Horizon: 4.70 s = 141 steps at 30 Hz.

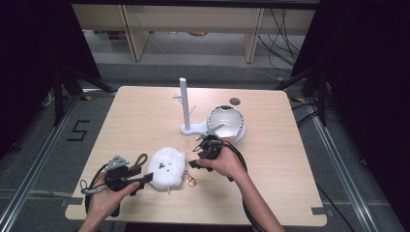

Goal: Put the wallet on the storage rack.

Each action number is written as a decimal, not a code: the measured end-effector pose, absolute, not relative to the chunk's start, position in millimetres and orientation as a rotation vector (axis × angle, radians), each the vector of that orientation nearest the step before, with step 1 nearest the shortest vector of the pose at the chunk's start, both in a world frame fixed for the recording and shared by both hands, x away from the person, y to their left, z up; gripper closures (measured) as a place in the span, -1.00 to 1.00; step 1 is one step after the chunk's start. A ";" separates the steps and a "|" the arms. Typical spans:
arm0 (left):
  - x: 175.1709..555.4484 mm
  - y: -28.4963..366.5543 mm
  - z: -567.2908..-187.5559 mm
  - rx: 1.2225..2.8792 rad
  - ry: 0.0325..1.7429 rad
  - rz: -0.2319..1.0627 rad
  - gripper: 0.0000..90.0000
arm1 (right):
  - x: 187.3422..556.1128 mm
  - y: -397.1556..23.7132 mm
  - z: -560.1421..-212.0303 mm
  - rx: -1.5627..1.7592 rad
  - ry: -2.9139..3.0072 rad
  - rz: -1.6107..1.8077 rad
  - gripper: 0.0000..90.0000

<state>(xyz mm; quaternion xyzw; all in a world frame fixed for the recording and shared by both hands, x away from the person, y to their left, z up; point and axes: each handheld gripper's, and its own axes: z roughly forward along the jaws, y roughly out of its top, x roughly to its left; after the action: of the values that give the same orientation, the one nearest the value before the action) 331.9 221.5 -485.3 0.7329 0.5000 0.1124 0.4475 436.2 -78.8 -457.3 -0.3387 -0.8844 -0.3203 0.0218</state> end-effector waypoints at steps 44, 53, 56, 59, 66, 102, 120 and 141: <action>330.6 229.4 -487.7 1.786 1.268 0.302 -0.14 | 471.9 -5.2 -478.6 -0.909 -2.875 -0.671 0.72; 328.0 237.6 -487.4 1.766 1.281 0.328 -0.13 | 454.3 -15.7 -452.9 -0.913 -2.836 -0.819 0.78; 326.5 241.5 -487.8 1.759 1.290 0.333 -0.13 | 449.4 -24.7 -444.9 -0.903 -2.841 -0.881 0.78; 325.5 243.1 -488.5 1.760 1.294 0.334 -0.13 | 443.7 -33.9 -436.6 -0.912 -2.857 -0.934 0.78; 325.3 242.5 -490.2 1.748 1.299 0.329 -0.14 | 436.8 -52.5 -423.6 -0.945 -2.889 -0.995 0.78; 325.2 242.3 -487.9 1.749 1.284 0.354 -0.14 | 419.8 -133.5 -366.9 -1.301 -2.819 -1.368 0.78; 324.4 244.4 -488.5 1.748 1.288 0.359 -0.14 | 430.8 -155.1 -346.0 -1.375 -2.804 -1.443 0.78; 324.2 247.9 -488.5 1.743 1.301 0.369 -0.14 | 457.2 -166.9 -333.3 -1.506 -2.736 -1.548 0.78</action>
<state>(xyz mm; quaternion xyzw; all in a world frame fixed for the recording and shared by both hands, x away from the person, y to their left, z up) 324.2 247.9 -488.5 0.7051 0.5264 0.1494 0.4510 457.2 -166.9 -333.3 -0.4257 -0.7733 -0.4376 -0.1712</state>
